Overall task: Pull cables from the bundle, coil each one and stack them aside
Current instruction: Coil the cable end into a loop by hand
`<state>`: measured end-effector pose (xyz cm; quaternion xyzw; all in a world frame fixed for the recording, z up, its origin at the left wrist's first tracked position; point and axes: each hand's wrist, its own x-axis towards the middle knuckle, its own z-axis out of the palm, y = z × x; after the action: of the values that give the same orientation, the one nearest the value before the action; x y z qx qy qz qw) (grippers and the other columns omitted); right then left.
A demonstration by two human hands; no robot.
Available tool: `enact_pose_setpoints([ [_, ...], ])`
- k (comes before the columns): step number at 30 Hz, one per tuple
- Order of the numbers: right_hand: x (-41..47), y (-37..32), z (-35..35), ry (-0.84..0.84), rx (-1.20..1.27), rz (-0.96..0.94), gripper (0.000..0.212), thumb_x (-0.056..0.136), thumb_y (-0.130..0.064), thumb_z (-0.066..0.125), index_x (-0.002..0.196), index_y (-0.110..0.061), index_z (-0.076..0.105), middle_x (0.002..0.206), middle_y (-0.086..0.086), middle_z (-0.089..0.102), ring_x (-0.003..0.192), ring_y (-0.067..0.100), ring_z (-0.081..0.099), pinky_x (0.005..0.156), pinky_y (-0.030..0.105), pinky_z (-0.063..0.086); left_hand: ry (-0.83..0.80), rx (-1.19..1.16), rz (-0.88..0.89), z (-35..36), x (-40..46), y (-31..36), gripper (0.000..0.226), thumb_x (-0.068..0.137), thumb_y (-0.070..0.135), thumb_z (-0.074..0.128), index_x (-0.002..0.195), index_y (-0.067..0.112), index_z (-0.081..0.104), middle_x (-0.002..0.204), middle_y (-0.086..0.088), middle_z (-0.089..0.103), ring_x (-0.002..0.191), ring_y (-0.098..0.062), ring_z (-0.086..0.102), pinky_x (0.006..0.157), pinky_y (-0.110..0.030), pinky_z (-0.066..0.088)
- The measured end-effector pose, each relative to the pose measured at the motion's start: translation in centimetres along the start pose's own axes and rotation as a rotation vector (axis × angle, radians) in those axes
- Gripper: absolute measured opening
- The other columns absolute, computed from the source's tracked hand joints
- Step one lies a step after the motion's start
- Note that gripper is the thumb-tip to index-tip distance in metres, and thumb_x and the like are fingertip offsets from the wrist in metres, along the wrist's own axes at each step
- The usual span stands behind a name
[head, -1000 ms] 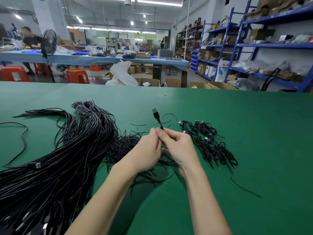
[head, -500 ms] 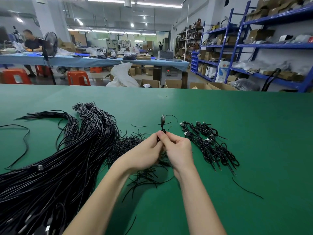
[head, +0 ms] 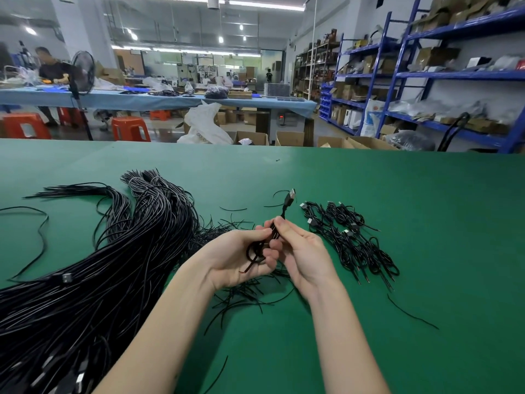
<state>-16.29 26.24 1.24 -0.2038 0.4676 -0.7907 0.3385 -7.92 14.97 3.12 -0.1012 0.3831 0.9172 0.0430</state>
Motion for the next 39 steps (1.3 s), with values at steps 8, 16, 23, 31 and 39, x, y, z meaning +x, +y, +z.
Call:
enact_pose_setpoints([
  [8, 0.4, 0.5, 0.0, 0.128, -0.157, -0.078, 0.012, 0.091, -0.017, 0.074, 0.090, -0.007, 0.078, 0.085, 0.005, 0.075, 0.060, 0.008, 0.062, 0.059, 0.024, 0.057, 0.103, -0.045, -0.018, 0.0, 0.1, -0.2, 0.011, 0.094, 0.005, 0.042, 0.092, 0.011, 0.051, 0.073, -0.006, 0.047, 0.061, -0.012, 0.035, 0.052, -0.020, 0.040],
  [16, 0.2, 0.0, -0.3, 0.139, -0.152, -0.148, 0.019, 0.092, -0.015, 0.072, 0.075, -0.014, 0.080, 0.074, 0.003, 0.073, 0.059, 0.006, 0.063, 0.074, 0.021, 0.057, 0.264, 0.240, 0.190, 0.6, 0.5, -0.6, 0.019, 0.100, 0.005, 0.056, 0.082, 0.010, 0.052, 0.076, -0.011, 0.069, 0.061, -0.013, 0.061, 0.058, -0.022, 0.055],
  [23, 0.5, 0.3, -0.3, 0.138, -0.075, -0.060, 0.013, 0.093, -0.016, 0.071, 0.084, -0.011, 0.078, 0.079, 0.001, 0.075, 0.064, 0.008, 0.065, 0.072, 0.023, 0.058, 0.303, 0.250, 0.207, 0.0, 0.4, -0.9, 0.013, 0.091, 0.004, 0.068, 0.082, 0.010, 0.060, 0.080, -0.011, 0.073, 0.064, -0.013, 0.067, 0.065, -0.024, 0.058],
  [31, 0.6, -0.1, -2.8, 0.290, -0.937, -0.123, 0.015, 0.096, -0.042, 0.063, 0.093, -0.034, 0.075, 0.095, -0.014, 0.076, 0.080, 0.002, 0.068, 0.075, 0.026, 0.057, 0.522, 0.123, 0.385, -1.4, 0.9, -0.6, 0.011, 0.087, 0.000, 0.072, 0.096, -0.005, 0.068, 0.080, -0.014, 0.075, 0.061, -0.013, 0.069, 0.060, -0.022, 0.060],
  [39, -0.1, 1.8, -1.3, 0.281, -1.513, 0.010, 0.010, 0.090, -0.035, 0.070, 0.095, -0.039, 0.077, 0.096, -0.016, 0.076, 0.097, 0.013, 0.068, 0.073, 0.023, 0.042, 0.562, -0.054, 0.416, -2.5, 1.2, -0.5, 0.006, 0.091, 0.008, 0.070, 0.091, 0.002, 0.068, 0.076, -0.006, 0.075, 0.060, -0.009, 0.069, 0.057, -0.018, 0.058],
])
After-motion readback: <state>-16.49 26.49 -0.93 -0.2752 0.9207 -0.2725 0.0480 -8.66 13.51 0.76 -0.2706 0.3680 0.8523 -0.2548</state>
